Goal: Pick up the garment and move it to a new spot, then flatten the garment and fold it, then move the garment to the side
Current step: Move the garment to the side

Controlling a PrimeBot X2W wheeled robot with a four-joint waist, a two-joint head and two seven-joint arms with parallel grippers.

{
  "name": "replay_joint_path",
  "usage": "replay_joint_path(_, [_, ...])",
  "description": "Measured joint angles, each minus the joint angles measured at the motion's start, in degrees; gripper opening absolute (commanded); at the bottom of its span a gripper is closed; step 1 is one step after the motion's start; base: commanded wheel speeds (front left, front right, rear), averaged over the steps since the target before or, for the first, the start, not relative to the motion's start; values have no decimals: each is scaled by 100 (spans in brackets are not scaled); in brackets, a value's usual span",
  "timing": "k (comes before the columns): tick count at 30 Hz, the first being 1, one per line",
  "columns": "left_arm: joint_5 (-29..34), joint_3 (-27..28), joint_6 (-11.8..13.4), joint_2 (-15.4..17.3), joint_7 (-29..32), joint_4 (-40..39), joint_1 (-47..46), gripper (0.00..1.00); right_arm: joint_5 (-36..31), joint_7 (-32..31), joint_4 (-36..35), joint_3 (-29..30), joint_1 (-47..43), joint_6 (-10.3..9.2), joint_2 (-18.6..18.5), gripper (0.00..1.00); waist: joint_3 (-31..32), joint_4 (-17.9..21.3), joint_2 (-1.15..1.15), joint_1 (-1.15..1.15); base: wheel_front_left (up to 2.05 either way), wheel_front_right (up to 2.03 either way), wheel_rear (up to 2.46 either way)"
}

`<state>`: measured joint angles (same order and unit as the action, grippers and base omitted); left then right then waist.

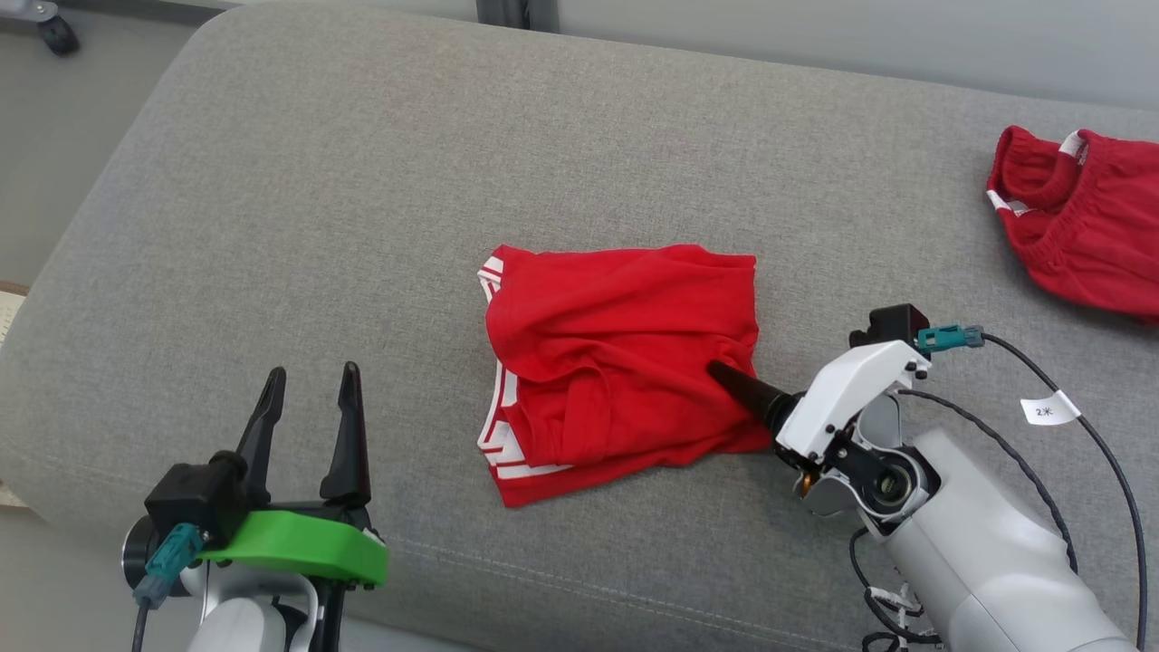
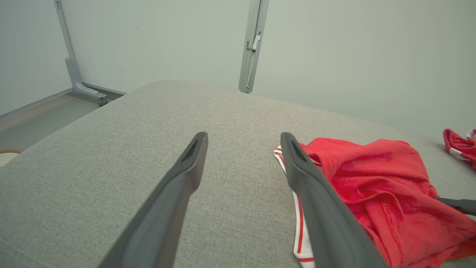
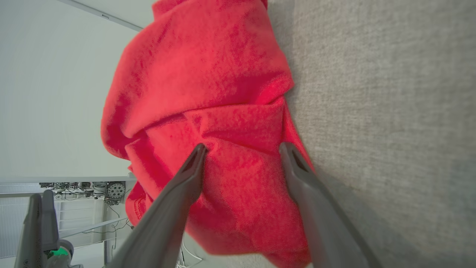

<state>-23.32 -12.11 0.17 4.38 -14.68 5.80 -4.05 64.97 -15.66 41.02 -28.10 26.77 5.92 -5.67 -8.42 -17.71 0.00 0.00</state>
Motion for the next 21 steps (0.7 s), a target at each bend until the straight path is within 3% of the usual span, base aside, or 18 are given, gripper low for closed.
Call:
replay_joint_path(1, [1, 14, -1, -8, 0, -3, 14, 100, 70, -70, 67, 1, -1, -7, 7, 89, 0, -2, 0, 0, 0, 0, 0])
replay_joint_path(2, [2, 31, -15, -12, 0, -4, 40, 100, 118, -119, 107, 10, 2, -36, 8, 55, 1, -3, 0, 0, 0, 0, 0])
replay_joint_path(3, [19, 52, -16, -15, 0, 1, 66, 100, 140, -167, 148, 9, 13, -46, 8, 34, 5, -2, 0, 0, 0, 0, 0])
replay_joint_path(4, [36, 81, -16, -21, 0, 7, 79, 100, 148, -211, 181, -1, 27, -38, 9, 0, 14, 3, 0, 0, 0, 0, 0])
replay_joint_path(21, [92, 225, -137, -76, 0, 79, 122, 100, 277, 205, -179, 348, 698, 64, -10, 0, 247, 216, 0, 0, 0, 0, 0])
